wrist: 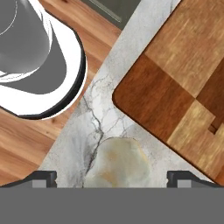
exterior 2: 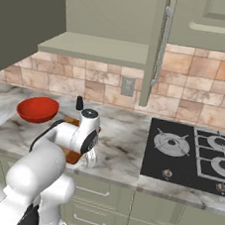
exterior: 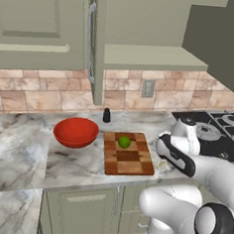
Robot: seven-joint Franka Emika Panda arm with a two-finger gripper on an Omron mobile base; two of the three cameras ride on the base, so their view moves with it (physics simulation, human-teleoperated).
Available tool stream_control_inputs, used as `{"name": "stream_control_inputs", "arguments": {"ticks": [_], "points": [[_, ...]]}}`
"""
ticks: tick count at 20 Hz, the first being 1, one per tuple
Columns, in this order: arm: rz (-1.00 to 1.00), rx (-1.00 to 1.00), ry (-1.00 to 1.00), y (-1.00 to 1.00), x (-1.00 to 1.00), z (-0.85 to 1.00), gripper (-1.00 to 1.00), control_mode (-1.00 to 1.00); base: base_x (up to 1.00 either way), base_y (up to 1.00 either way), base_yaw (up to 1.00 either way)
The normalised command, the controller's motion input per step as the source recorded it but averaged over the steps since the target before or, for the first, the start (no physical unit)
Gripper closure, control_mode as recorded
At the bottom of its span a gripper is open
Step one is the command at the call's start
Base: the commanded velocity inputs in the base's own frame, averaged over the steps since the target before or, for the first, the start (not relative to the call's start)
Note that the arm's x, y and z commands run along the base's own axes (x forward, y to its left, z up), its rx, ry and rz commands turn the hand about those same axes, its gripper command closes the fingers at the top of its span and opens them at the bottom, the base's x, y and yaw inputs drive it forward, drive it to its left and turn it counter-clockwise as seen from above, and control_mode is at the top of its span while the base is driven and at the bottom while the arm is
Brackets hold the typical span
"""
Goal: Open the cabinet. Place the bowl and condiment on the counter. Then place the lime and garlic on the cutting board.
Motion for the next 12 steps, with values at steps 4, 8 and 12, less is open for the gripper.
{"name": "stream_control_inputs", "arguments": {"ticks": [4,8,12], "points": [[0.00,0.00,-0.01,-0.04,0.00,-0.09,-1.00,-1.00,0.00,0.00,0.00],[0.00,0.00,0.00,-0.15,0.01,-0.01,-1.00,-1.00,0.00,0.00,0.00],[0.00,0.00,0.00,-0.16,0.02,0.00,-1.00,-1.00,0.00,0.00,0.00]]}}
